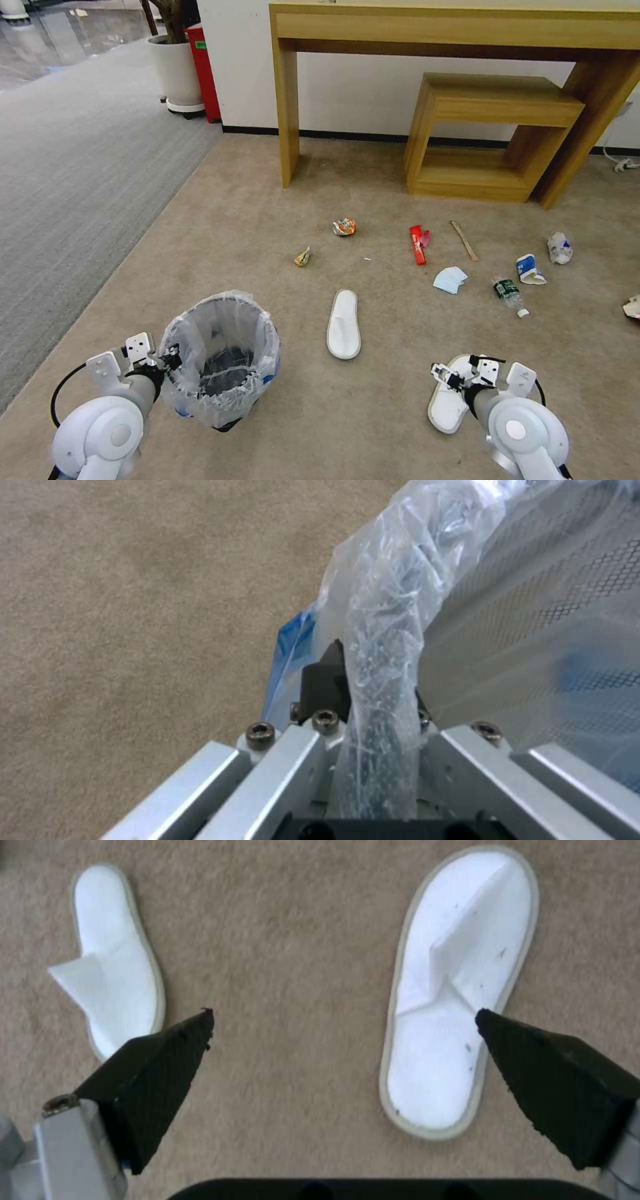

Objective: Pick up the trash bin and place the garbage on the floor into it.

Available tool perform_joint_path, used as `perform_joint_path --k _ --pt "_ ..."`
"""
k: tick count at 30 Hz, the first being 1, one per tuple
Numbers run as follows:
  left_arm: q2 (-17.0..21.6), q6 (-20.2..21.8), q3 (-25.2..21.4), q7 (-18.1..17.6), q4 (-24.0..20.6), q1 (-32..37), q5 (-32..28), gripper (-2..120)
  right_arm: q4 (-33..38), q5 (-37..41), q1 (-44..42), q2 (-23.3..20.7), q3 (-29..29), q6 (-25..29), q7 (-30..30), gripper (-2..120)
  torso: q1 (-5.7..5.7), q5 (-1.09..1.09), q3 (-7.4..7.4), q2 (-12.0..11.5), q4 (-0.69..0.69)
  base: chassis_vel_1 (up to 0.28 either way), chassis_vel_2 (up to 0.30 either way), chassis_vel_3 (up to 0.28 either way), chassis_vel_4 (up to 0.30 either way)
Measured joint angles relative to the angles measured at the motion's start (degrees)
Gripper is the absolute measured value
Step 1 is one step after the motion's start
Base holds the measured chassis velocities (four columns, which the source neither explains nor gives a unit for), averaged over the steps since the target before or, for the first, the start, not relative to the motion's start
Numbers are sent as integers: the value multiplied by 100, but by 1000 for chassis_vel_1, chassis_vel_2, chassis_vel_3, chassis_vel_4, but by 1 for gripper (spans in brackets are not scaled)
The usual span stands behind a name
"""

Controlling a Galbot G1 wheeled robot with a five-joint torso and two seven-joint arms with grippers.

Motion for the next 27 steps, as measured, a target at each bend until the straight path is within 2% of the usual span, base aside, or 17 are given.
perform_joint_path --k 12,14,27 --pt "-19 7 7 -11 40 -20 5 1 -569 -51 350 -51 -28 -3 -170 100 0 0 0 0 0 0 0 0 0" --pt "-22 9 5 -12 42 -7 7 1 -839 -155 492 -41 -70 21 -283 100 0 0 0 0 0 0 0 0 0" --pt "-22 11 -21 -14 26 14 5 1 -1264 -243 838 -113 -122 80 -425 100 0 0 0 0 0 0 0 0 0"
